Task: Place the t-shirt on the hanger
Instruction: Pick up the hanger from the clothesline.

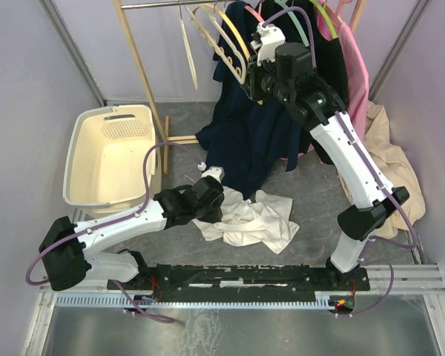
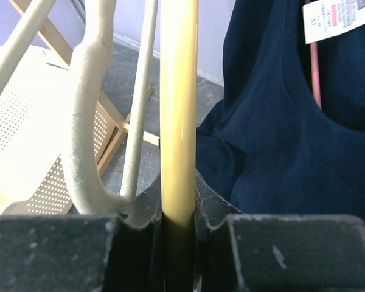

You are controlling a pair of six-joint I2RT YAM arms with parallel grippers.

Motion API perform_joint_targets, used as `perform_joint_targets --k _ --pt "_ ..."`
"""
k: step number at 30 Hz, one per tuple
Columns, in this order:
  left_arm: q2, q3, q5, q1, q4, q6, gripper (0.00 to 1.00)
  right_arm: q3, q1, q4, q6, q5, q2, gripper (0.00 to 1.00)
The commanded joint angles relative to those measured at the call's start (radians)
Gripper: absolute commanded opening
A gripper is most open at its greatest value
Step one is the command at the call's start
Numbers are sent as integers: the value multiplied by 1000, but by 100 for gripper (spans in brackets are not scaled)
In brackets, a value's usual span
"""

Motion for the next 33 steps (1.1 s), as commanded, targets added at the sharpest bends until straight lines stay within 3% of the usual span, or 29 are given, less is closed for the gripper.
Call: perform_joint_targets --k 1,10,21,28,33 --pt "-12 27 -11 5 -2 45 3 20 -5 90 -21 27 -92 1" --pt "-15 31 -10 6 -5 43 3 16 -5 112 -46 63 -145 1" --pt "-5 42 -20 7 -10 49 3 75 -5 -107 -63 68 -154 1" --pt "0 51 -22 7 -13 50 3 -52 -4 -101 -43 19 -259 1" --pt "0 50 -24 8 -15 49 3 -120 -5 -46 -58 63 -323 1"
